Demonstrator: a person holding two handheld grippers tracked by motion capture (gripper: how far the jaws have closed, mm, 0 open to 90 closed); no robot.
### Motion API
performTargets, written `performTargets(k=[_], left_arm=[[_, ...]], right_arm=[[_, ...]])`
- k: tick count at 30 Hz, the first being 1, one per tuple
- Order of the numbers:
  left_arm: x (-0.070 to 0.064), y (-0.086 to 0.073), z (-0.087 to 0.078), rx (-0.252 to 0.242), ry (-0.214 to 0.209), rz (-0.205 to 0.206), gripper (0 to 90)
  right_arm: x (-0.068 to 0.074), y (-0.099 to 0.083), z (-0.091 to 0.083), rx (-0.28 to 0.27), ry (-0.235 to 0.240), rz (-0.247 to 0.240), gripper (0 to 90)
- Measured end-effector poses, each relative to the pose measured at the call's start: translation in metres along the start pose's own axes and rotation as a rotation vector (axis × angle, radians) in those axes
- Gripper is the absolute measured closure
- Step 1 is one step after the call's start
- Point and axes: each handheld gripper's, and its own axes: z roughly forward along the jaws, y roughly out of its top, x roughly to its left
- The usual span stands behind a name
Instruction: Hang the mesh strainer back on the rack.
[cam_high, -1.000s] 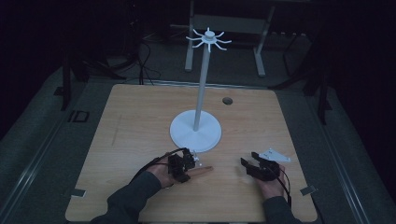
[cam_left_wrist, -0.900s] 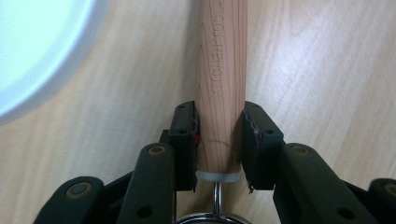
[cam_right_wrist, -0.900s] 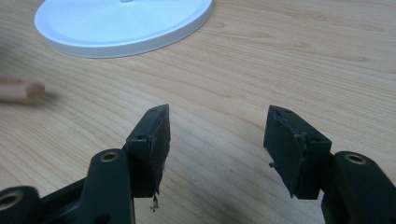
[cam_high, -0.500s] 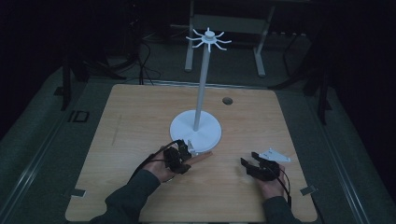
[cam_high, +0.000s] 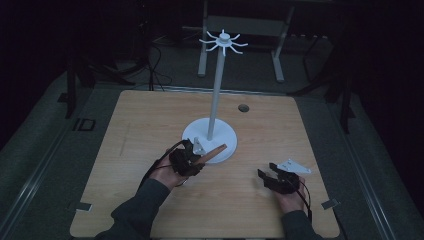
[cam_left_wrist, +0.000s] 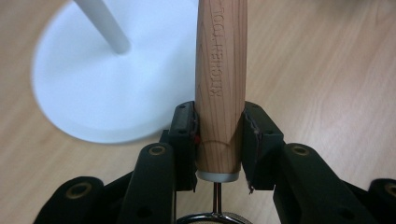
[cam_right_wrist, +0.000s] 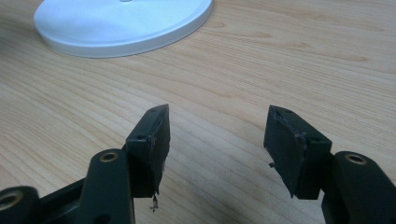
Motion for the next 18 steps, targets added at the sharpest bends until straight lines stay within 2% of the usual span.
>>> performTargets(k=[6,9,18], left_arm=[[0.003,0.006,-0.013,-0.086,0.057,-0.035,68.7],[0.005,0.009,-0.018,-0.118,0.067,-0.048,68.7],[0.007,0.016,-0.03,-0.174,0.095,-0.074,68.7]], right_arm=[[0.0,0.0,0.0,-0.001,-0.001,-0.003,40.4],[0.0,0.0,0.0,-0.001,-0.001,-0.003,40.3],[-0.001,0.0,0.0,-0.001,-0.001,0.0,40.1]])
